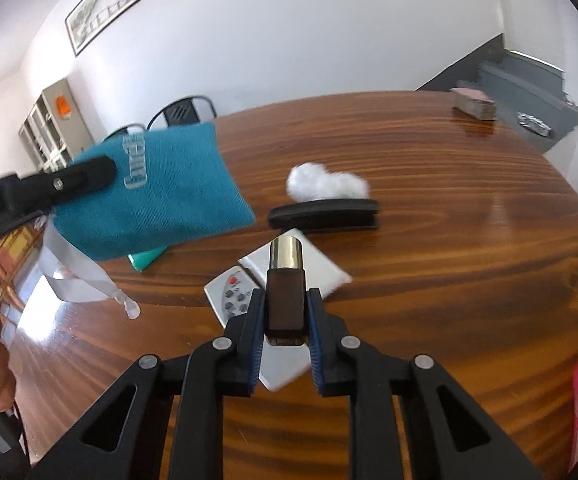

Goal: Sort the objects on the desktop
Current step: 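Grasp the blue Curel towel bag with the left gripper while the right grasps the brown bottle, then carry both items over the red tin box and release them inside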

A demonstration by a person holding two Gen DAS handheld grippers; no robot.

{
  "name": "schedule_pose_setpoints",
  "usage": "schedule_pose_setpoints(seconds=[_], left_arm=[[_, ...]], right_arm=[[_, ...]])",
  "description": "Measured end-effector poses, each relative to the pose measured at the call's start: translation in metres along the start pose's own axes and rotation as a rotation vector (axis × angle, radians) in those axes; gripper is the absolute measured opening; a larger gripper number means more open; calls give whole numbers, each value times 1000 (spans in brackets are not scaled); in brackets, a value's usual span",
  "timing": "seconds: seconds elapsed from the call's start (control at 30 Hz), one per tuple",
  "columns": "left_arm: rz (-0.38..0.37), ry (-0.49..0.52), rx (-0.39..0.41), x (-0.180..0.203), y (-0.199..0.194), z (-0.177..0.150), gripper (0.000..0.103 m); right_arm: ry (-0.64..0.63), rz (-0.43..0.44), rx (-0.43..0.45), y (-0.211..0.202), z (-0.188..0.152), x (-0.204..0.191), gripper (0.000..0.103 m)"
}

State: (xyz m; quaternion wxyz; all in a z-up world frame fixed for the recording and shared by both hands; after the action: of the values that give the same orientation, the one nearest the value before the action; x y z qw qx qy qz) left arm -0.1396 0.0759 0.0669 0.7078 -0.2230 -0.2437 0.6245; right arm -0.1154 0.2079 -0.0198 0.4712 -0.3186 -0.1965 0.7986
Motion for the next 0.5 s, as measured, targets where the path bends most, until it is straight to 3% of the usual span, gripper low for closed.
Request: schedule_pose_setpoints(seconds=[0.5], left_arm=[[-172,137,-14,118,-26,-25,26]], right_arm=[[118,-121,195,-131,-27,65,22]])
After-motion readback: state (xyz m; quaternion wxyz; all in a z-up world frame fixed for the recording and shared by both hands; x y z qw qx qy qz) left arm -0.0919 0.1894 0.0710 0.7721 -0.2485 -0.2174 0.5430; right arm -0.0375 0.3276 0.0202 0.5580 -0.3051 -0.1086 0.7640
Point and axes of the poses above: each gripper's, at about its wrist camera, not at the fingertips, and y roughly the way its jaws point, x to its right, z to its top, the point moved 10 cm from there along y, roughly the way its jaws point, and after that the axes turned 11 degrees about z, right-handed, at the moved point
